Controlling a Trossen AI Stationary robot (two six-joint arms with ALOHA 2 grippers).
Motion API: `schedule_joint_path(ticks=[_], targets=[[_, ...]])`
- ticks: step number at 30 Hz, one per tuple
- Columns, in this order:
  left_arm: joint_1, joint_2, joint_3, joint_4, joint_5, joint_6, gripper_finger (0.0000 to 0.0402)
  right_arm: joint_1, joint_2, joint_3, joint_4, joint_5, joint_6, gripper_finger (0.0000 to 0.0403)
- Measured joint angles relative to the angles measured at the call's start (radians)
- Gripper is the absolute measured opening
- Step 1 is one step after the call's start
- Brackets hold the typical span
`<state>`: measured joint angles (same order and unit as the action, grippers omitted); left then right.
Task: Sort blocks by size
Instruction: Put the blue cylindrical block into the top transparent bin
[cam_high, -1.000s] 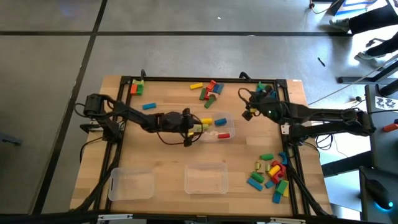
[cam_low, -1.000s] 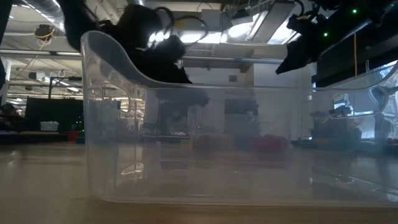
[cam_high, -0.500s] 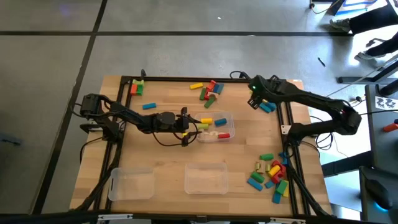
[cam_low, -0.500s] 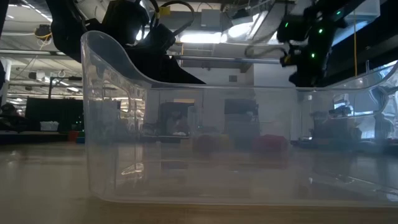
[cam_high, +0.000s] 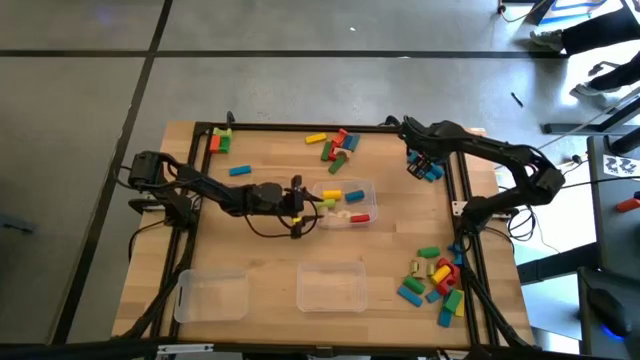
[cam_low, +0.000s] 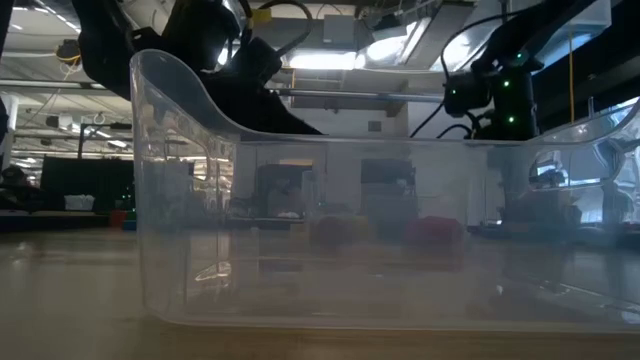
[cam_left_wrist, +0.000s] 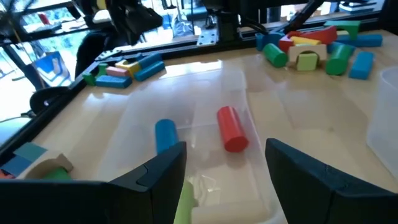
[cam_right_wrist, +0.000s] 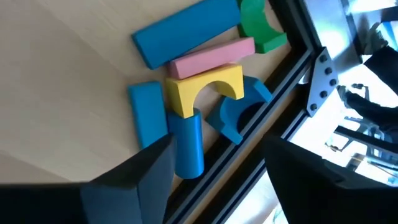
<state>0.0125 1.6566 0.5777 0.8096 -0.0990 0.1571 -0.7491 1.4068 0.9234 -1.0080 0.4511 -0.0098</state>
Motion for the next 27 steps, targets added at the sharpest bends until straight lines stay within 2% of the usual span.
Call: schedule_joint_path(ticks=[10, 18, 27], targets=[[0.001, 0.000, 0.000, 0.011, 0.000, 0.000, 0.0214, -0.002, 0.095, -0.002, 0.012, 0.002, 0.002, 0.0197], [0.000, 0.000, 0.000, 0.006, 0.000, -0.003, 0.0214, -0.038, 0.118, -0.087, 0.028, 0.020, 0.000, 0.0193], [0.000, 0.000, 0.000, 0.014, 0.000, 0.000, 0.0214, -0.043, 0.118, -0.153, 0.170, 0.022, -0.047, 0.0193]])
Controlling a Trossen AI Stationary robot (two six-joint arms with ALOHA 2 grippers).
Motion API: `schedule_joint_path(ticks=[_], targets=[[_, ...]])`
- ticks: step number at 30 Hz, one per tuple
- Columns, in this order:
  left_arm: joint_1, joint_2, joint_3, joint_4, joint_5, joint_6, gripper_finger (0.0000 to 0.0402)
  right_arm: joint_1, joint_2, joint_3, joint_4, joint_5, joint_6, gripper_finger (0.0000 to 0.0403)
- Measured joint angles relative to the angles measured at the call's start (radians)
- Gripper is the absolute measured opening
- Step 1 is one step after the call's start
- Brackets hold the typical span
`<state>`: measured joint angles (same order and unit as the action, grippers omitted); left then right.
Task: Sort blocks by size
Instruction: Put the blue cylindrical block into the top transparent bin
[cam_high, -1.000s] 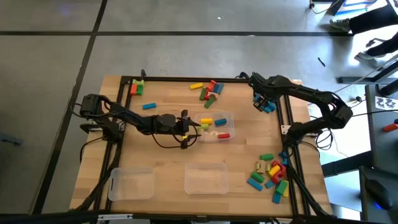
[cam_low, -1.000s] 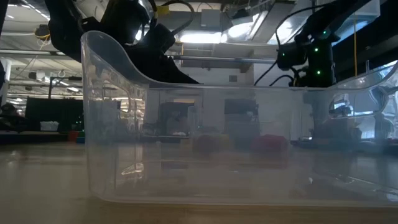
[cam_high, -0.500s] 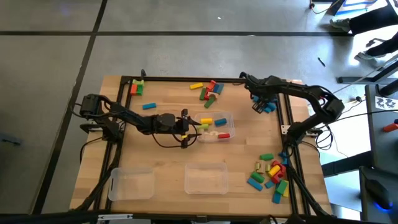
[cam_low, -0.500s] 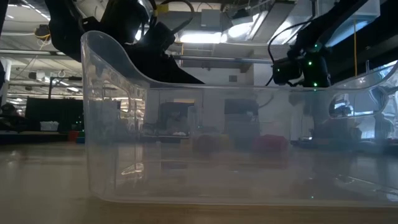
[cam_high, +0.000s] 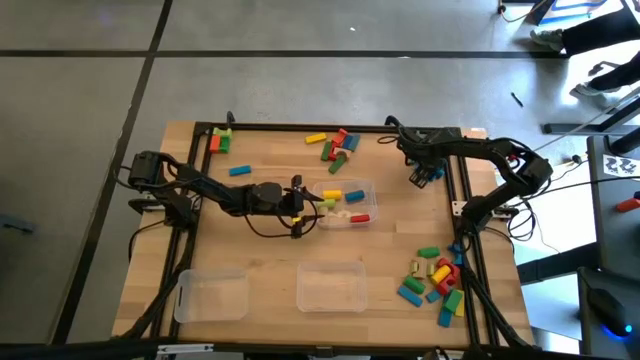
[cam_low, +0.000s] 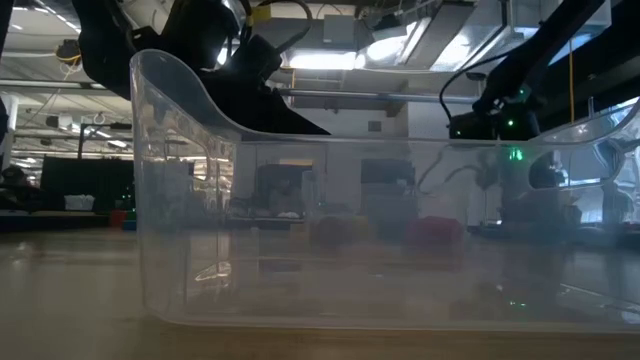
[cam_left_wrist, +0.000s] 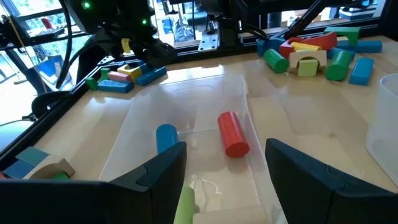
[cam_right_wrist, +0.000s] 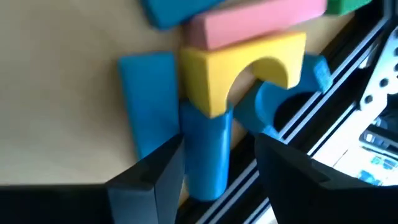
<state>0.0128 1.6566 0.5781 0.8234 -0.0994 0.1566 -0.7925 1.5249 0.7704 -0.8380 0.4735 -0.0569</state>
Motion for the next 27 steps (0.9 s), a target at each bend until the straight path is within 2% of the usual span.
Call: schedule_joint_path(ticks=[8, 20, 27], targets=[[0.000, 0.000, 0.000, 0.000, 0.000, 0.000, 0.0214, 0.000, 0.000, -0.001, 0.040, -0.030, -0.002, 0.0193], [0.000, 0.000, 0.000, -0.001, 0.000, -0.001, 0.0214, 0.000, 0.000, -0.002, -0.016, -0.036, 0.106, 0.0193], [0.000, 0.000, 0.000, -0.001, 0.000, -0.003, 0.0214, 0.000, 0.000, -0.020, 0.016, 0.055, 0.106, 0.0193]])
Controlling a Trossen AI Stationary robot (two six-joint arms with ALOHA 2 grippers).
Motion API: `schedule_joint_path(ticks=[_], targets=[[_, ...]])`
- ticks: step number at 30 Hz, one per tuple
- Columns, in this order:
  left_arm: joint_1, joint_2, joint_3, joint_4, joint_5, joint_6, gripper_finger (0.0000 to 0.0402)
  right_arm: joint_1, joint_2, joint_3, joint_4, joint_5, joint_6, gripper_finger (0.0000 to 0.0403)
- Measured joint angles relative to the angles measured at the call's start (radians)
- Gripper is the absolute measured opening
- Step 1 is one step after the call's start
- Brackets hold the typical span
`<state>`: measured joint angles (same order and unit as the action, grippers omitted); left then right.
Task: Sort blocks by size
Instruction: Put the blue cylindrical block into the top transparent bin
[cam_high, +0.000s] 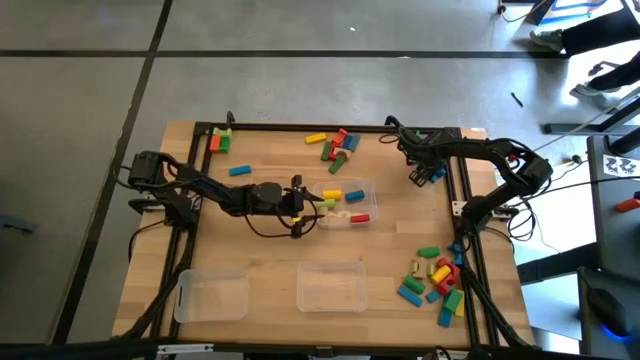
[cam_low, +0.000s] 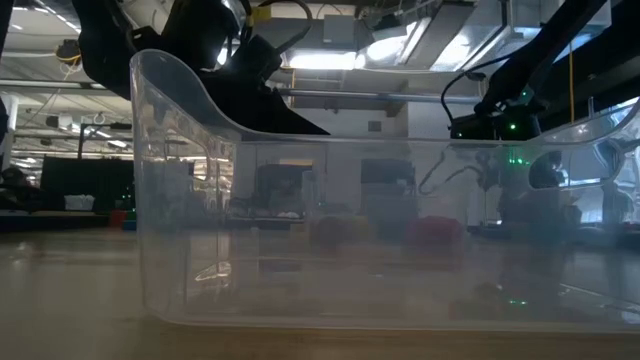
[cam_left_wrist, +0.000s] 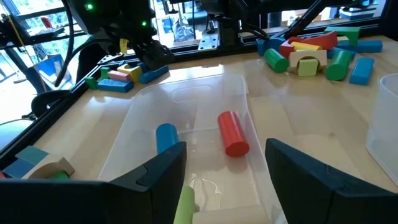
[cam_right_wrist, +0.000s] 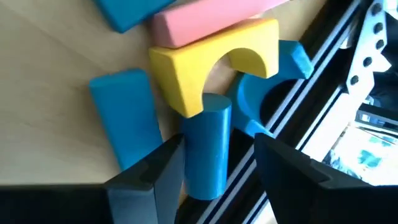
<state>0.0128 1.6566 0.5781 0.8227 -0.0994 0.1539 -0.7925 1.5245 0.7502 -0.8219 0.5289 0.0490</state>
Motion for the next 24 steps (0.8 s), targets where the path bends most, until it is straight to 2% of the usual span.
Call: schedule_joint_path(ticks=[24], targets=[[0.000, 0.000, 0.000, 0.000, 0.000, 0.003, 0.0214, -0.003, -0.002, -0.061, 0.089, -0.148, 0.006, 0.0193]])
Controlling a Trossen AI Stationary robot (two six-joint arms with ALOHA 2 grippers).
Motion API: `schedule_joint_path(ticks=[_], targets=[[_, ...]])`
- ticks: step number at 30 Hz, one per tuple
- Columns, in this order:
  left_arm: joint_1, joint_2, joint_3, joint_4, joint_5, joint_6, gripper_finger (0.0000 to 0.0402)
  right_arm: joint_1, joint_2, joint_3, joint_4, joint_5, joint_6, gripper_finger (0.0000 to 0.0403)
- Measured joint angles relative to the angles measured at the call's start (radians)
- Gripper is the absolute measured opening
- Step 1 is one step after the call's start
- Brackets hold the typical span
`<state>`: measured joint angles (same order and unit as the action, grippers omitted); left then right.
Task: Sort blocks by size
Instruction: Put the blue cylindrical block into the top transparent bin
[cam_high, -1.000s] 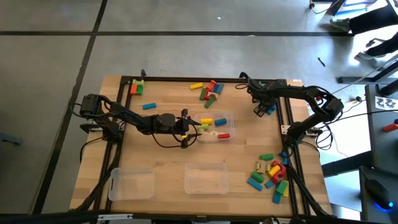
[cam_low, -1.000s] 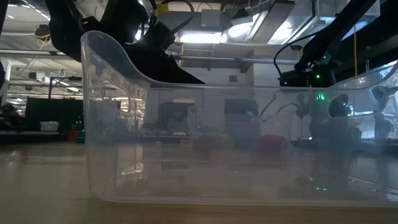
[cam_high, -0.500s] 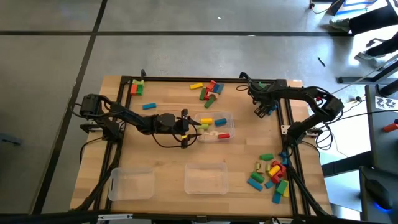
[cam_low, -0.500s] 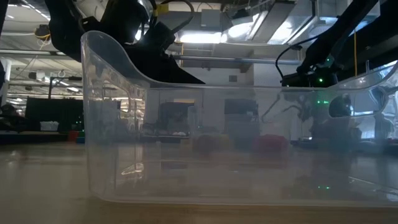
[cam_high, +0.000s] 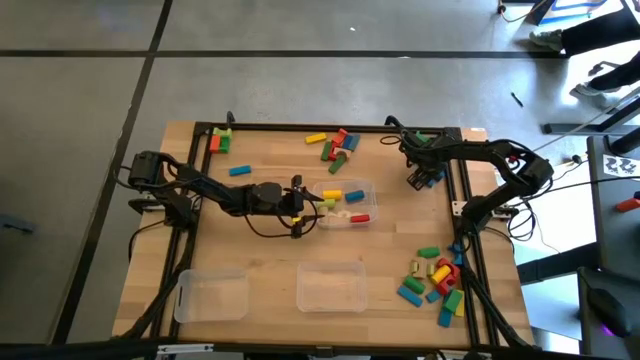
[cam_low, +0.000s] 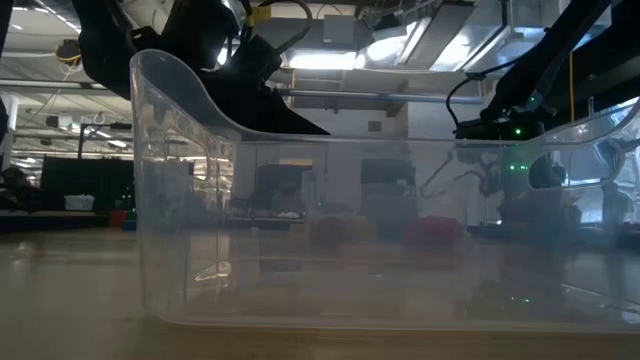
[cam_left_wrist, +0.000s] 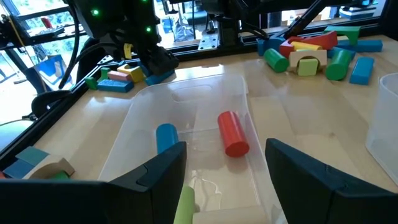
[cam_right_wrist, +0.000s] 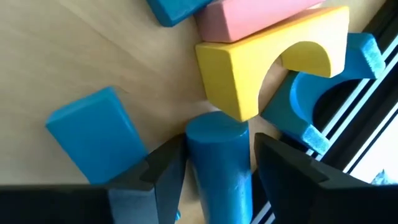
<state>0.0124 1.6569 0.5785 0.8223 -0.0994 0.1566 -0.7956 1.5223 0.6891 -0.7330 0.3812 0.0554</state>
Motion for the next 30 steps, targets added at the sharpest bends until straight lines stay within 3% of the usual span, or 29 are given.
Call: schedule_joint_path(ticks=[4, 10, 30], targets=[[0.000, 0.000, 0.000, 0.000, 0.000, 0.000, 0.0214, 0.001, 0.000, 0.000, 0.000, -0.009, -0.007, 0.0184], [0.000, 0.000, 0.000, 0.000, 0.000, 0.000, 0.0214, 0.003, 0.000, 0.001, -0.001, -0.007, -0.033, 0.0126], [0.000, 0.001, 0.000, 0.001, 0.000, -0.002, 0.0214, 0.025, -0.098, 0.168, -0.158, -0.052, -0.025, 0.0129]])
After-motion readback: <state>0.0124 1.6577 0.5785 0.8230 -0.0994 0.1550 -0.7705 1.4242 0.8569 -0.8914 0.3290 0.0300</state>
